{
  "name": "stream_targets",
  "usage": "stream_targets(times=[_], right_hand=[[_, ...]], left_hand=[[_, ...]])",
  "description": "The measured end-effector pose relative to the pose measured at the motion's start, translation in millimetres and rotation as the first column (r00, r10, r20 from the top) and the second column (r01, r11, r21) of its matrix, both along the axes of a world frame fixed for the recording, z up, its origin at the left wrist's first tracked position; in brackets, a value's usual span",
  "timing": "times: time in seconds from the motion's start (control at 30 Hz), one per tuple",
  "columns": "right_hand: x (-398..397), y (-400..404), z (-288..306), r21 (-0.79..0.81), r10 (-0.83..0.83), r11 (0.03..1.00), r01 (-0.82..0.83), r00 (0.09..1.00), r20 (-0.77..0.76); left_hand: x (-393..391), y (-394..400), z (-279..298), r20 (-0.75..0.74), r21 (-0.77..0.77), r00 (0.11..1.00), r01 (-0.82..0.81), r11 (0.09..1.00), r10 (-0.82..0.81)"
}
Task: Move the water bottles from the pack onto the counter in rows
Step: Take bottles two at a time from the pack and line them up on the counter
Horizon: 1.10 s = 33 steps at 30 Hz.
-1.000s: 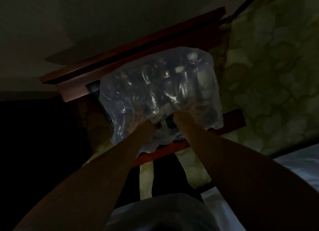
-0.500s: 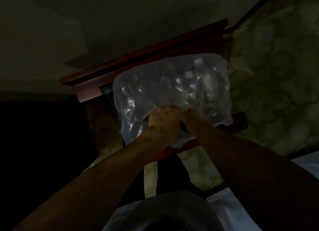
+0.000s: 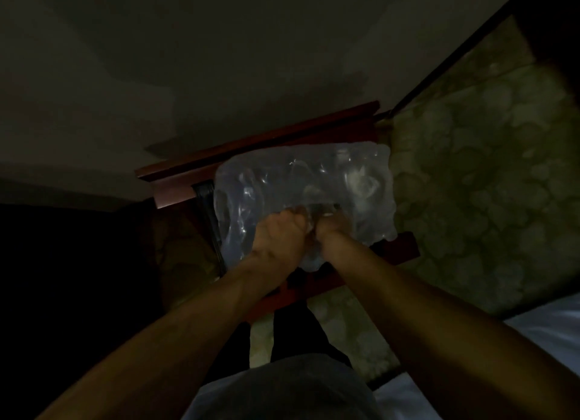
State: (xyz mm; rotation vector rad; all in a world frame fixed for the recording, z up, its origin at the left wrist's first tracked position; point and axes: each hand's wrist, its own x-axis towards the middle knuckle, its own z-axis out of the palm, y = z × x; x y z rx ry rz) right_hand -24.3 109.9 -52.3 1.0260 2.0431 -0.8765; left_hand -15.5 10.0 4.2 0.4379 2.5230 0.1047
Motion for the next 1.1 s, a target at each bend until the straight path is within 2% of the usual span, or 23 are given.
stream_targets(times=[0.13, 0.33, 0.53, 0.67, 0.8, 0.9, 1.03, 1.1], right_hand=[[-1, -3, 31, 0.064, -0.063, 0.995, 0.073, 0.987, -0.147], [19, -8, 92, 0.2, 0.193, 0.968, -0.15, 0.958, -0.214], [23, -1, 137, 0.241, 0.22, 0.95, -0.2, 0.974, -0.059], [29, 0, 167, 0.224, 0.257, 0.947, -0.231, 0.962, -0.094], [38, 2, 199, 0.109, 0.064, 0.993, -0.039, 0.97, -0.237], [39, -6, 228, -0.086, -0.103, 0.993, 0.078, 0.935, -0.338], [40, -29, 261, -0.157, -0.154, 0.983, 0.096, 0.897, -0.414], [44, -40, 271, -0.252, -0.197, 0.963, 0.092, 0.88, -0.432]], left_hand=[[9, -1, 14, 0.041, 0.067, 0.999, -0.026, 0.997, 0.024], [20, -20, 44, 0.064, 0.187, 0.996, -0.072, 0.98, 0.061], [16, -35, 74, 0.028, 0.234, 0.995, -0.104, 0.967, 0.1], [13, -50, 104, -0.036, 0.346, 0.989, -0.125, 0.93, 0.147], [6, -79, 142, -0.084, 0.506, 0.976, -0.132, 0.852, 0.201], [-2, -102, 171, -0.051, 0.581, 0.974, -0.151, 0.8, 0.221], [-5, -133, 211, -0.071, 0.648, 0.954, -0.177, 0.741, 0.29], [2, -149, 235, -0.103, 0.682, 0.942, -0.168, 0.712, 0.32]])
